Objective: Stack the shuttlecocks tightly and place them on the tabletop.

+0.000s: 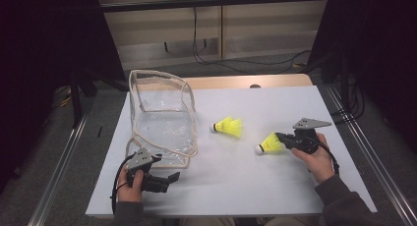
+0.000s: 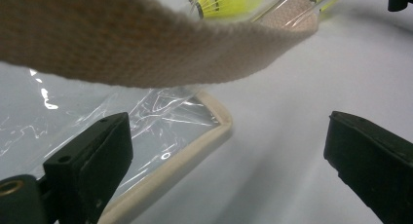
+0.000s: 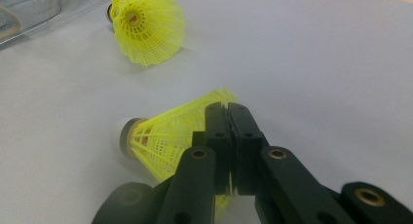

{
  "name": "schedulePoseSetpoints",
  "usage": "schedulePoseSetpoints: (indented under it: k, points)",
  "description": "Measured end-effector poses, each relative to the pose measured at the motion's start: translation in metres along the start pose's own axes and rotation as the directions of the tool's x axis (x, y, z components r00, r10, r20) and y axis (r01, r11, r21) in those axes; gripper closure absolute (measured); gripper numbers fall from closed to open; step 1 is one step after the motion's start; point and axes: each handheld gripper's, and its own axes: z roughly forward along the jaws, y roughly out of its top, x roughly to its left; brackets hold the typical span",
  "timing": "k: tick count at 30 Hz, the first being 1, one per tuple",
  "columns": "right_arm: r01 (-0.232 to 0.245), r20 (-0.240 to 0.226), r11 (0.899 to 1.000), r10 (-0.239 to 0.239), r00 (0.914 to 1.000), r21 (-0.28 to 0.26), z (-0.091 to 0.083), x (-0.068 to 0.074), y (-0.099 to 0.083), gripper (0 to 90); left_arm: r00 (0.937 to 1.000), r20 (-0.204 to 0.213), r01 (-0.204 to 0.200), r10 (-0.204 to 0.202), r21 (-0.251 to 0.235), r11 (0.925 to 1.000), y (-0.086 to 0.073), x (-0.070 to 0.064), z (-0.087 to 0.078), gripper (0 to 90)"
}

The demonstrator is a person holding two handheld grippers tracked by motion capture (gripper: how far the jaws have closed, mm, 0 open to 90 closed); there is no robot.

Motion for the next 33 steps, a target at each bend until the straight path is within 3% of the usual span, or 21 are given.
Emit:
schedulePoseSetpoints:
  k: [26,33]
  points:
    - [-0.007,0.001,1.0,0.007,1.0,-0.015,-0.01,-0.002,0.003,84.9,1.0,0.002,-0.005,0.005,-0.001,1.0,0.001,0.0,0.0,3.8]
    - [-0.029,0.004,0.999,0.029,0.9996,-0.031,-0.019,-0.005,0.005,82.4,1.0,0.006,-0.002,0.002,-0.002,1.0,0.0,0.0,0.001,3.8]
